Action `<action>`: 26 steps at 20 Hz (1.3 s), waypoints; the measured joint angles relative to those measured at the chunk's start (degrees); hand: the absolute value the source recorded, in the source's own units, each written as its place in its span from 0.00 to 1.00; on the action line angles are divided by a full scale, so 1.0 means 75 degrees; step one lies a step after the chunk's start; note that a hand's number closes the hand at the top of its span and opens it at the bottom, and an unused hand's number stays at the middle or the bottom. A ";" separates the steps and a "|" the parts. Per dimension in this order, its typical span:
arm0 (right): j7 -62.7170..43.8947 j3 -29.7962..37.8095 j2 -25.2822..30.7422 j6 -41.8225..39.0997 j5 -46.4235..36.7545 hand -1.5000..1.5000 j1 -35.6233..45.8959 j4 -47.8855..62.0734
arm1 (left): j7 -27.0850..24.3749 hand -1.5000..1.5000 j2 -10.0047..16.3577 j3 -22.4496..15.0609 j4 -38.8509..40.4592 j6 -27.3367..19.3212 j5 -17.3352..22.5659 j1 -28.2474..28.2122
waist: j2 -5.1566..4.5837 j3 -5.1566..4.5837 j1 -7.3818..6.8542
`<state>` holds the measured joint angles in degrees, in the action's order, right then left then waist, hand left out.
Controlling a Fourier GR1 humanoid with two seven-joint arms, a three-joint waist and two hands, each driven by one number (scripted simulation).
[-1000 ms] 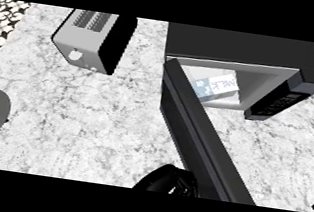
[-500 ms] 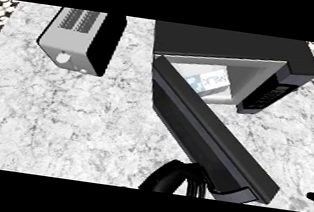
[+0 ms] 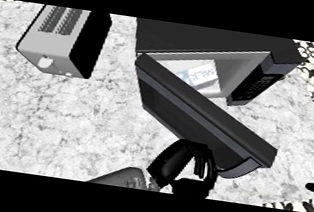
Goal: Pick up the milk, place it into the microwave and close the microwave
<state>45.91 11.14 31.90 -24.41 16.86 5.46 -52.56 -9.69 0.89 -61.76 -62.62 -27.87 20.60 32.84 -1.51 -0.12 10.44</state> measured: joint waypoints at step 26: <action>-0.1422 -0.0587 0.0449 -0.0715 0.1156 0.00 0.1209 -0.1542 | -0.0260 1.00 -0.0009 0.1195 0.1675 -0.1044 0.1555 0.3284 | -0.0475 0.0066 0.1384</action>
<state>35.24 6.74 35.27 -29.78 25.53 14.53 -64.13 -11.64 0.82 -52.80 -50.06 -35.70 32.27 57.46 -5.07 0.38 20.82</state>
